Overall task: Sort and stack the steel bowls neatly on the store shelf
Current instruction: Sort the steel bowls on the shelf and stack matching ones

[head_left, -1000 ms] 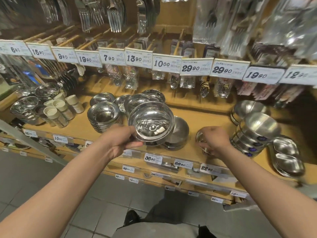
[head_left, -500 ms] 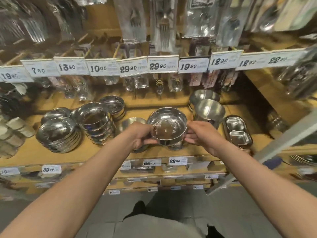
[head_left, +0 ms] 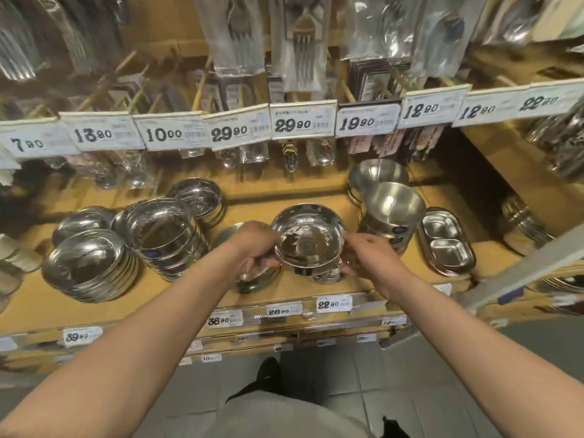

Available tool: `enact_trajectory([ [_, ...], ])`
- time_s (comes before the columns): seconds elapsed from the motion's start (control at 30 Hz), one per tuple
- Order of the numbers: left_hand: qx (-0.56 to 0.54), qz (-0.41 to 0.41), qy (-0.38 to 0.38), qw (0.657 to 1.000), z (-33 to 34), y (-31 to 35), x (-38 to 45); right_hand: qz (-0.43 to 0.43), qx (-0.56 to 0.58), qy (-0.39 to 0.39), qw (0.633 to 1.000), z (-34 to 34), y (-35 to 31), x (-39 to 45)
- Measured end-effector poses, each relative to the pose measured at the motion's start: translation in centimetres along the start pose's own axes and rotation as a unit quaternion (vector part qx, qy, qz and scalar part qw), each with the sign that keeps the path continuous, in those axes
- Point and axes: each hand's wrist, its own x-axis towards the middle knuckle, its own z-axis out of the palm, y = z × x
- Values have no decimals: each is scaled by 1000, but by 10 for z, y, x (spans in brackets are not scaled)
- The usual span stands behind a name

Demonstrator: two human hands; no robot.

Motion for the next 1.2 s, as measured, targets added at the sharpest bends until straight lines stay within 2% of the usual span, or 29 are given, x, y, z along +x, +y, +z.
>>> enact_trajectory([
  [0.1, 89, 34, -21, 995, -17, 14, 4, 36, -14, -54, 998, 1, -4, 1],
  [0.2, 83, 27, -43, 995, -26, 24, 8, 57, 6, -91, 994, 1, -9, -3],
  [0.27, 51, 25, -34, 998, -24, 25, 6, 66, 24, -86, 994, 1, -12, -7],
  [0.37, 28, 26, 18, 999, -10, 13, -4, 69, 48, -59, 995, 5, -16, -13],
  [0.5, -165, 22, 13, 986, 28, -9, -33, 67, 81, -29, 994, 11, -19, -24],
  [0.6, -209, 36, 27, 977, 33, -11, -41, 56, 31, -50, 997, 8, -21, -34],
  [0.7, -171, 29, -13, 985, 15, -2, -46, 63, -44, -62, 995, 0, -32, -38],
  [0.8, -71, 35, -60, 995, -8, 9, -58, 79, -33, -70, 994, -8, -47, -45],
  [0.9, 25, 34, -73, 996, -21, 21, -70, 61, -17, -99, 993, -13, -54, -56],
  [0.97, 16, 42, -67, 997, -20, 24, -76, 38, -27, -116, 992, -14, -54, -63],
  [1.1, -59, 65, -1, 996, -4, 16, -84, -1, -11, -102, 995, -15, -49, -70],
  [1.2, -57, 57, 1, 997, 15, -4, -90, -3, 10, -86, 996, -18, -40, -71],
])
